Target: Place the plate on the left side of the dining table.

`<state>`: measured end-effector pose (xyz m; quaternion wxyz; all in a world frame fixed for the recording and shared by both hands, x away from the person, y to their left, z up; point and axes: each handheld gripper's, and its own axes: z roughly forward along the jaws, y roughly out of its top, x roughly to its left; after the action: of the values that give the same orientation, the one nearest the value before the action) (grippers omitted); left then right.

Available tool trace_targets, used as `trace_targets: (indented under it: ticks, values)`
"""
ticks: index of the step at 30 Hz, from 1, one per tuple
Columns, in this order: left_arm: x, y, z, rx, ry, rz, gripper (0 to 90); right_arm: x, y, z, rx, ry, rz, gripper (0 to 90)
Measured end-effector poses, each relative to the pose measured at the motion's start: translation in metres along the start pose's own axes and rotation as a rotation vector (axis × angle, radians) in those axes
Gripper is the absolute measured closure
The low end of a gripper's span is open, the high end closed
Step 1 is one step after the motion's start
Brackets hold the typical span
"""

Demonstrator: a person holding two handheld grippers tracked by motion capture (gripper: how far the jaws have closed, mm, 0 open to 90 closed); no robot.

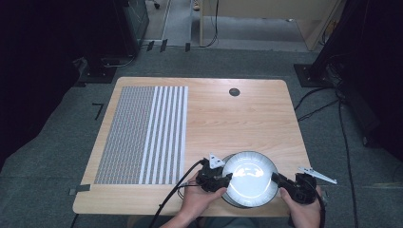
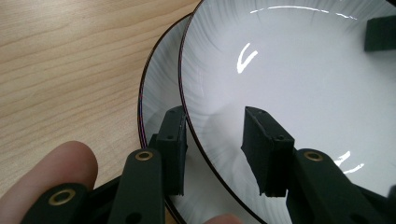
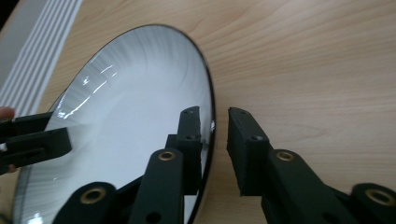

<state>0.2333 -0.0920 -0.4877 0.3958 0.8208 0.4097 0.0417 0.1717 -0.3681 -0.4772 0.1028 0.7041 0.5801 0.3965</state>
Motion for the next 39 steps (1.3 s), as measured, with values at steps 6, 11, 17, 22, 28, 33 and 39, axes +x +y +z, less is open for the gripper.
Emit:
trace_targets:
  ticks: [6, 11, 17, 22, 28, 33, 39]
  values:
    - [0.000, 0.000, 0.000, -0.001, -0.004, 0.005, 59.7, -0.005, -0.001, 0.003, 0.013, 0.070, 0.096, 83.0]
    - [0.000, -0.001, 0.000, 0.000, -0.015, 0.010, 58.3, -0.008, -0.002, 0.004, -0.008, 0.092, 0.148, 84.4]
    - [0.000, -0.002, -0.002, -0.015, -0.038, 0.009, 59.9, -0.016, -0.001, 0.005, -0.007, 0.149, 0.228, 84.7]
    - [0.000, -0.001, -0.007, -0.028, -0.056, 0.000, 64.5, -0.022, -0.003, 0.004, -0.008, 0.193, 0.267, 84.4]
    - [0.002, 0.003, -0.017, -0.056, -0.057, -0.019, 68.0, -0.019, -0.002, 0.001, -0.023, 0.222, 0.286, 84.3]
    - [0.006, 0.003, -0.023, -0.055, -0.041, -0.013, 68.9, -0.011, -0.002, 0.000, -0.031, 0.227, 0.275, 84.2]
    - [0.016, 0.002, -0.033, -0.055, -0.039, -0.015, 68.9, 0.004, 0.002, 0.003, -0.035, 0.221, 0.248, 84.0]
